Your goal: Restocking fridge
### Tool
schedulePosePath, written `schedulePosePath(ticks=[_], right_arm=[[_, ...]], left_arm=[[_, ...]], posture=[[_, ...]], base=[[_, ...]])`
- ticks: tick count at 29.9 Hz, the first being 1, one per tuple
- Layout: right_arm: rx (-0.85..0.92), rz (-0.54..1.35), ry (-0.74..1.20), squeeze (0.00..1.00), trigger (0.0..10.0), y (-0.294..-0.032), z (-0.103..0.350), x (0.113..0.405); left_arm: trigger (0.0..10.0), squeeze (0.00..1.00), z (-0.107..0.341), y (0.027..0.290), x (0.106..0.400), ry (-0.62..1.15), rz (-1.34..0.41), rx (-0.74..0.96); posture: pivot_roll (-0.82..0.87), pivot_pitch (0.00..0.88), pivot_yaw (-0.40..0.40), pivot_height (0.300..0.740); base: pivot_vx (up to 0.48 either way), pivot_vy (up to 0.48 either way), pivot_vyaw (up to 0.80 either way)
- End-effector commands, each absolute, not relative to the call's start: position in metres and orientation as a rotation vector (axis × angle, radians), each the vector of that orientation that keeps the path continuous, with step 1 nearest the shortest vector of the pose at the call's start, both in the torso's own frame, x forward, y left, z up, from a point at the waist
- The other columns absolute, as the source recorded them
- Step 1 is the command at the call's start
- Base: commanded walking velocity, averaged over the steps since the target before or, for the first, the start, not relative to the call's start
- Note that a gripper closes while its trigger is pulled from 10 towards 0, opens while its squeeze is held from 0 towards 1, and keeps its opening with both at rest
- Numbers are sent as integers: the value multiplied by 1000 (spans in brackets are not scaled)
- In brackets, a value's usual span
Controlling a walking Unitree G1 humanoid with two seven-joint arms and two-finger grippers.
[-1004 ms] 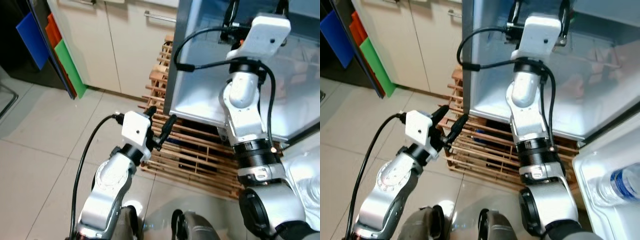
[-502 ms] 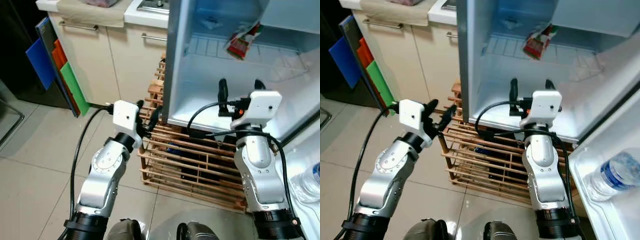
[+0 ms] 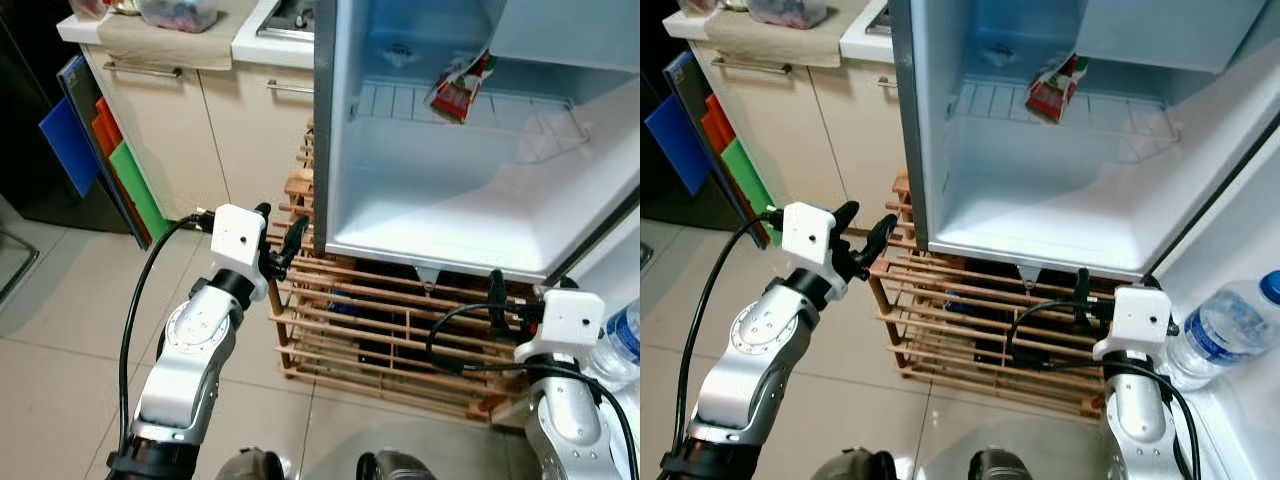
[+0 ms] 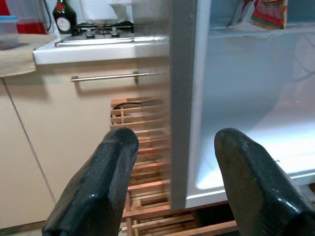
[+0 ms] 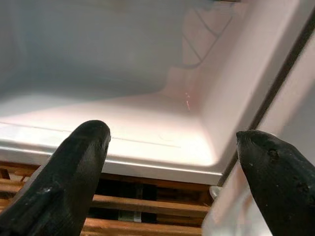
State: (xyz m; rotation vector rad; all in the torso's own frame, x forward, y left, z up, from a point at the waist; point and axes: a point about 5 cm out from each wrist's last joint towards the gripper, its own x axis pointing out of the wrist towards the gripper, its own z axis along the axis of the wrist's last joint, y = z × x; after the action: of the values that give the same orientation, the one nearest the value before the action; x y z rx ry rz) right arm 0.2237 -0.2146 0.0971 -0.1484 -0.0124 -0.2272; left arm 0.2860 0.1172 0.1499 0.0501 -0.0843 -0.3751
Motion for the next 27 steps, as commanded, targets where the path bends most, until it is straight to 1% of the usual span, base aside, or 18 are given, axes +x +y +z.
schedulePosePath(ticks=[1,8,16,26,27], right_arm=[[-135,-216,-35,0,10000,-208,101,232],[-99,-209,-9,0,10000,-204,97,239],[-102,-196,-9,0,10000,-204,98,245],[-121,-168,-9,0,10000,-202,95,252],[-126,-167,-6,0,10000,-202,94,252]], left_arm=[[10000,0,153,116,295,-91,-363,40],[10000,0,155,118,297,-86,-353,22],[10000,0,154,119,297,-86,-347,23],[10000,0,153,115,301,-95,-351,21],[10000,0,153,115,302,-100,-355,22]], posture=[[-111,81,53,740],[-101,84,57,740],[-98,76,50,740],[-107,44,40,740],[-109,38,40,740]], base=[[0,0,0],[0,0,0],[-287,0,0],[-289,0,0],[0,0,0]])
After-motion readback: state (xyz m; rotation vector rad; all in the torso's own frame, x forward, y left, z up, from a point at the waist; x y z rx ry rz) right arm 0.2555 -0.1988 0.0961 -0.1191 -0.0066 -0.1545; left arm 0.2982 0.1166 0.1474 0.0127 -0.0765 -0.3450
